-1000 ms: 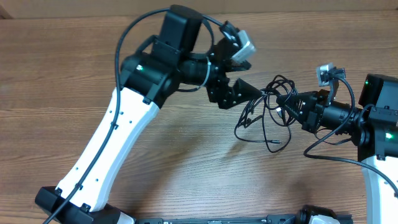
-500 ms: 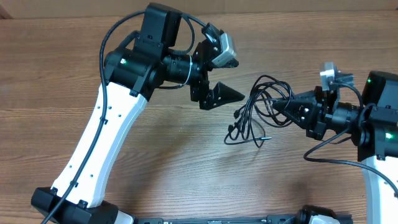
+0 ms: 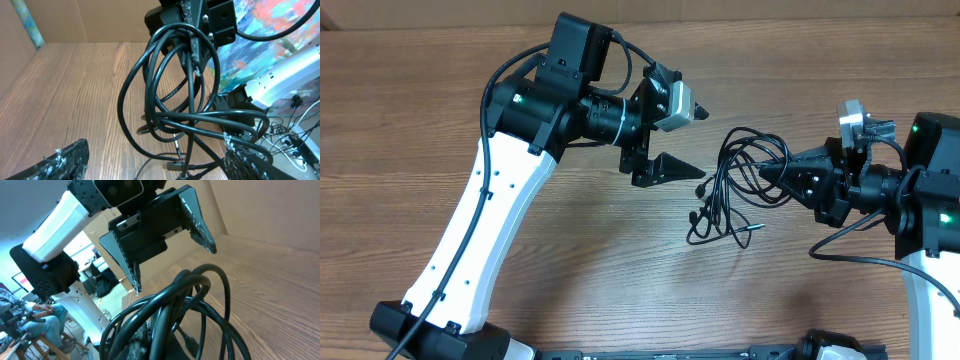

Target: Untangle cables

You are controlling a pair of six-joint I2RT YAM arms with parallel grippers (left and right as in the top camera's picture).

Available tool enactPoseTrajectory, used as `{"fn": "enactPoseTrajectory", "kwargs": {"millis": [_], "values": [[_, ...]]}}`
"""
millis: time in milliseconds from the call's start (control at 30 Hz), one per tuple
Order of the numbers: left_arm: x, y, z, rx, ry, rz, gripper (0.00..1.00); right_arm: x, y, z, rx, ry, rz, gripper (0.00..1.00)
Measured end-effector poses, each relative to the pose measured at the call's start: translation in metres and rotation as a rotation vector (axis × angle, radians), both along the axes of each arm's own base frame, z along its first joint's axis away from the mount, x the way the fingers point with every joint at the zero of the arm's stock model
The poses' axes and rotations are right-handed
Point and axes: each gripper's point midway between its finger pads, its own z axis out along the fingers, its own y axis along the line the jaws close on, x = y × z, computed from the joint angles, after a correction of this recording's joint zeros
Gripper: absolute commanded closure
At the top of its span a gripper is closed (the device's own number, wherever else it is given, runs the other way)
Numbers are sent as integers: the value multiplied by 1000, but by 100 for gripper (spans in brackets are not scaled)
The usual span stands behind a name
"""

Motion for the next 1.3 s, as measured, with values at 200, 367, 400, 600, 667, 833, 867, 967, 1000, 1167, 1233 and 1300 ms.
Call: {"fn": "enactPoseTrajectory", "kwargs": {"millis": [200,367,400,600,667,833,867,967,1000,1167,1233,1300], "values": [[-11,-9,0,-1,-17,-44,11,0,0,0,1,-1,2,96],[-20,-17,0,-10,-48,-87,15,0,0,0,1,-1,1,96],[-21,-17,0,-11,-53,-92,18,0,0,0,1,-2,1,96],[-30,-21,0,-14,-48,-122,18,0,0,1,-1,-10,2,96],[-34,-23,-1,-10,-42,-133,18,0,0,1,-1,-11,1,96],[-40,-24,-4,3,-25,-145,28,0,0,1,-1,-15,2,96],[-41,-24,-4,6,-19,-146,33,0,0,1,-1,-15,2,96],[-44,-23,-7,18,-1,-148,39,0,0,1,-1,-15,2,96],[-45,-23,-7,22,7,-149,39,0,0,1,-1,-16,3,96],[-51,-21,-11,42,48,-152,40,-1,0,2,3,-16,7,96],[-52,-21,-11,46,57,-153,40,-1,0,2,3,-16,7,96],[-53,-21,-12,48,61,-152,39,-1,0,2,3,-16,7,96]]}}
